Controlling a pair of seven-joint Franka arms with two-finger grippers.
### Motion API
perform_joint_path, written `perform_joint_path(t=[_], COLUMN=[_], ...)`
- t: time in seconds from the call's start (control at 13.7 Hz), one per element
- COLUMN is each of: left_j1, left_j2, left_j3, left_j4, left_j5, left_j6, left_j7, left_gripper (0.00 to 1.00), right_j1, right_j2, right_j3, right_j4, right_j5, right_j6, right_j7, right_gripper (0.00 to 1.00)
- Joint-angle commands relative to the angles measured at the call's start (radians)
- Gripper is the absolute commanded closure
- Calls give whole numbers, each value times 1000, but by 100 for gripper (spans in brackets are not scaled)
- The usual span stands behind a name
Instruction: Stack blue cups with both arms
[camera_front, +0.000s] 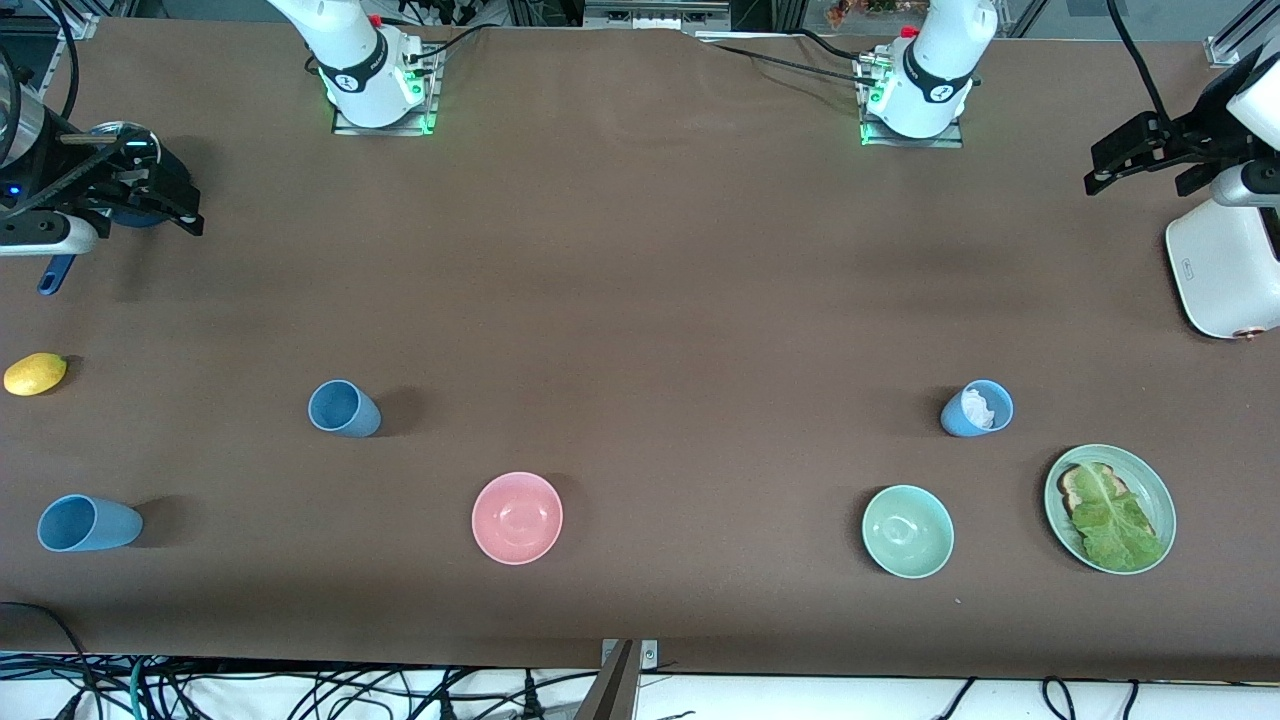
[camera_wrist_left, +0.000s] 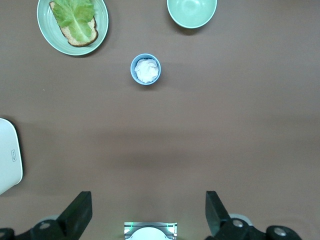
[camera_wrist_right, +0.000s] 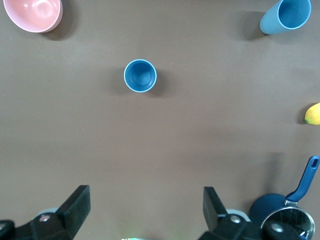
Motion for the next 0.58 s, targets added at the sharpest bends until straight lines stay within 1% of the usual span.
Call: perform_joint_path(t=[0.0,0.22,0.51], left_j1=[3,6,5], left_j2=[17,35,39], left_j3=[1,7,7], left_j4=[33,33,33], left_j5=[-10,-21,-23], left_j6=[-14,-14,-14], left_j7=[3,-7,-10], left_gripper=[0,0,0], right_j1=[-2,-3,-8], right_j2=[33,45,102], right_j3=[4,4,4], right_j4=[13,15,15], right_j5=[-9,-9,-9], right_j6=[-13,12,100], right_j7=[-25,-25,-27], right_gripper=[0,0,0])
